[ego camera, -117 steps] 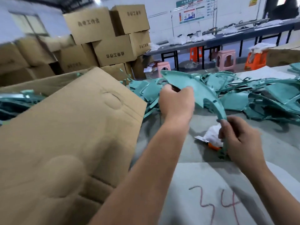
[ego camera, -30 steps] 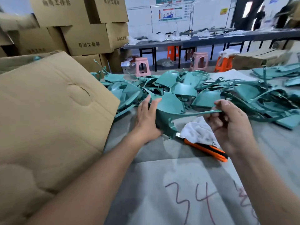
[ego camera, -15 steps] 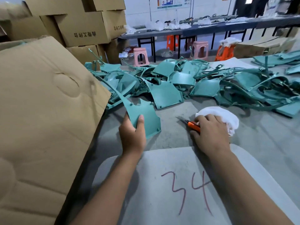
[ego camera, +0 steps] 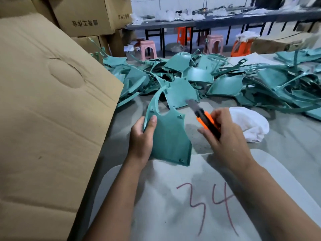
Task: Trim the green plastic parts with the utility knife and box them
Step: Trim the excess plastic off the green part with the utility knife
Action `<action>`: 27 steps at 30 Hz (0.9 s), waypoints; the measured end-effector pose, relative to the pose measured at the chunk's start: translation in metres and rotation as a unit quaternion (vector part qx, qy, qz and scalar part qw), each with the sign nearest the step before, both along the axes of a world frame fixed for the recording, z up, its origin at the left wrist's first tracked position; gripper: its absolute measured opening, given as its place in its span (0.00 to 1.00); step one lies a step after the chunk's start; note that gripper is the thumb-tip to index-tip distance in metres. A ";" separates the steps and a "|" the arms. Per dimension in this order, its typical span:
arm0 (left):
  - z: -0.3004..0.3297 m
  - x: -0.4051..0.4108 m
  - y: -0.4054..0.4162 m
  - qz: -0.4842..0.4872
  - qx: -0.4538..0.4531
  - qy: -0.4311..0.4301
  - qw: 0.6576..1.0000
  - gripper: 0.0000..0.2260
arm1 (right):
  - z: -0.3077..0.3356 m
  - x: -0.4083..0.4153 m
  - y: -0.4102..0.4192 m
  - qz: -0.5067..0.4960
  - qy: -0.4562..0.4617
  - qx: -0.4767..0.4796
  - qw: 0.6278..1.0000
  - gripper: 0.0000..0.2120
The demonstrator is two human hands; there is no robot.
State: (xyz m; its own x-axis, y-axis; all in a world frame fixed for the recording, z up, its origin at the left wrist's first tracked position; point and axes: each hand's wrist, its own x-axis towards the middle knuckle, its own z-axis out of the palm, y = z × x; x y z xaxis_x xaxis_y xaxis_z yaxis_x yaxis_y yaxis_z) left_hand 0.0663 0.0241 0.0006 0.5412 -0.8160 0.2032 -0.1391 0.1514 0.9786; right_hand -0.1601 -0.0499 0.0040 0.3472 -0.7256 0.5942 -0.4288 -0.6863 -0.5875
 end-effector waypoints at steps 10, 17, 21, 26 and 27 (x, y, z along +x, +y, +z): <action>0.010 0.005 -0.003 0.062 0.058 0.043 0.995 0.34 | 0.005 0.013 0.018 0.089 0.081 -0.028 0.992 0.13; 0.000 0.008 -0.007 0.009 0.084 0.010 0.996 0.23 | 0.011 0.012 0.024 0.087 0.083 -0.022 0.993 0.17; 0.005 0.005 -0.007 -0.016 0.091 -0.020 0.996 0.36 | 0.011 0.013 0.024 0.027 0.079 -0.004 0.996 0.19; 0.003 0.003 -0.006 0.010 0.089 -0.004 0.996 0.33 | 0.015 0.013 0.028 0.105 0.076 -0.005 0.992 0.19; 0.003 0.003 -0.006 0.015 0.090 -0.002 0.996 0.32 | 0.015 0.013 0.029 0.129 0.074 -0.001 0.989 0.20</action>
State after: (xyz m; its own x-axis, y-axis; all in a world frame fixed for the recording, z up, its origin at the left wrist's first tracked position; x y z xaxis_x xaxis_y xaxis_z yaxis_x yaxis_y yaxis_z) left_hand 0.0695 0.0178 0.0032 0.5653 -0.8230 0.0562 -0.1439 -0.0313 0.9891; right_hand -0.1470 -0.0211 0.0192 0.6048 -0.5996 0.5241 -0.3202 -0.7857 -0.5293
